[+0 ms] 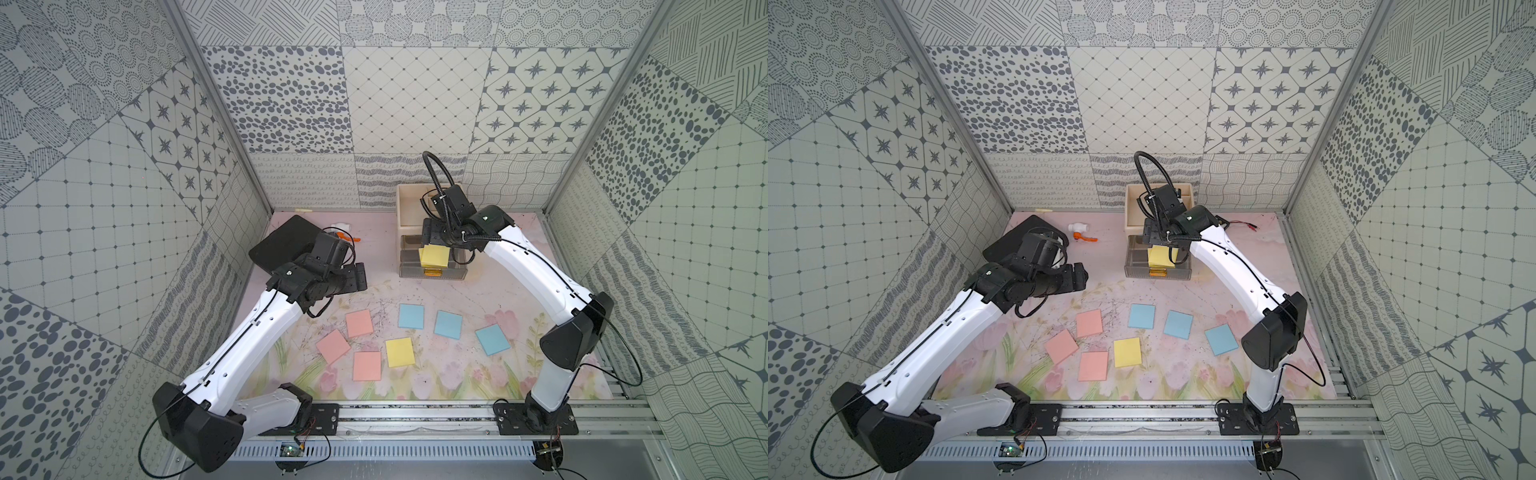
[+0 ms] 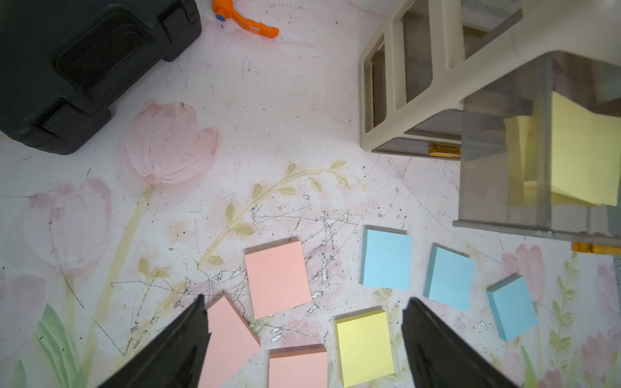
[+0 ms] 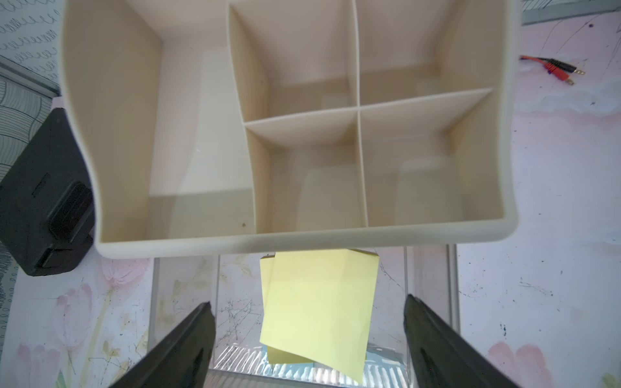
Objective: Please put the sticky notes in the drawer by color
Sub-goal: Place the sticky notes in the drawer, then pick up the sticky notes from the center of the board.
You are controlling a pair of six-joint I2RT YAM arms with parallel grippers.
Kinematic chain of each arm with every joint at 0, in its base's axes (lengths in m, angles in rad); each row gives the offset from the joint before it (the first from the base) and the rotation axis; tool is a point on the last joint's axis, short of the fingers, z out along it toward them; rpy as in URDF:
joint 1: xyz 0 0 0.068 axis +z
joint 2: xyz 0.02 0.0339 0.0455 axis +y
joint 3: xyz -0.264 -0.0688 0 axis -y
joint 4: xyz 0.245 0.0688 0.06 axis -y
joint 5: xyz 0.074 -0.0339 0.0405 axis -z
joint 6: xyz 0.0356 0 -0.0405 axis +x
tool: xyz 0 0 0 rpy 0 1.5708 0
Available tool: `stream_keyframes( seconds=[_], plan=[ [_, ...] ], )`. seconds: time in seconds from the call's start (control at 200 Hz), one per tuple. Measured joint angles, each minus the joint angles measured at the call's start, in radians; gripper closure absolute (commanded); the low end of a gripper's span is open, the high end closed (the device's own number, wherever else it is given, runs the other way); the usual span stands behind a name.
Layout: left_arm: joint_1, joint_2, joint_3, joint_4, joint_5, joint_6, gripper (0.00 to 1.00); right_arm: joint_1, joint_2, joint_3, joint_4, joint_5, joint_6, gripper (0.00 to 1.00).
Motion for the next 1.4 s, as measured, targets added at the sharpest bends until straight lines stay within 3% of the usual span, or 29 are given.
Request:
stream_keyframes(
  seconds=[0.16, 0.295, 0.55, 0.72, 0.921, 1.131, 1.396],
  plan=[
    [0.0, 0.016, 0.0, 0.004, 0.015, -0.003, 0.05, 0.013, -0.006, 0.144, -0.062, 0.026, -0.018, 0.08],
    [0.006, 0.041, 0.0, 0.015, 0.03, -0.01, 0.04, 0.08, -0.064, 0.13, -0.117, 0.091, -0.025, 0.08],
    [0.095, 0.039, 0.0, 0.022, 0.089, -0.026, 0.0, 0.279, -0.265, -0.17, -0.182, 0.191, 0.072, 0.08],
    [0.182, 0.002, -0.004, 0.02, 0.139, -0.027, 0.0, 0.375, -0.303, -0.356, -0.235, 0.219, 0.199, 0.07],
    [0.222, -0.013, -0.006, 0.001, 0.169, -0.027, 0.0, 0.509, -0.254, -0.554, -0.229, 0.161, 0.352, 0.06],
    [0.257, -0.065, -0.014, -0.024, 0.171, -0.028, 0.0, 0.639, -0.077, -0.56, -0.189, 0.088, 0.465, 0.0],
    [0.29, -0.134, -0.027, -0.053, 0.177, -0.027, 0.0, 0.661, 0.018, -0.563, -0.087, -0.009, 0.504, 0.01]
  ],
)
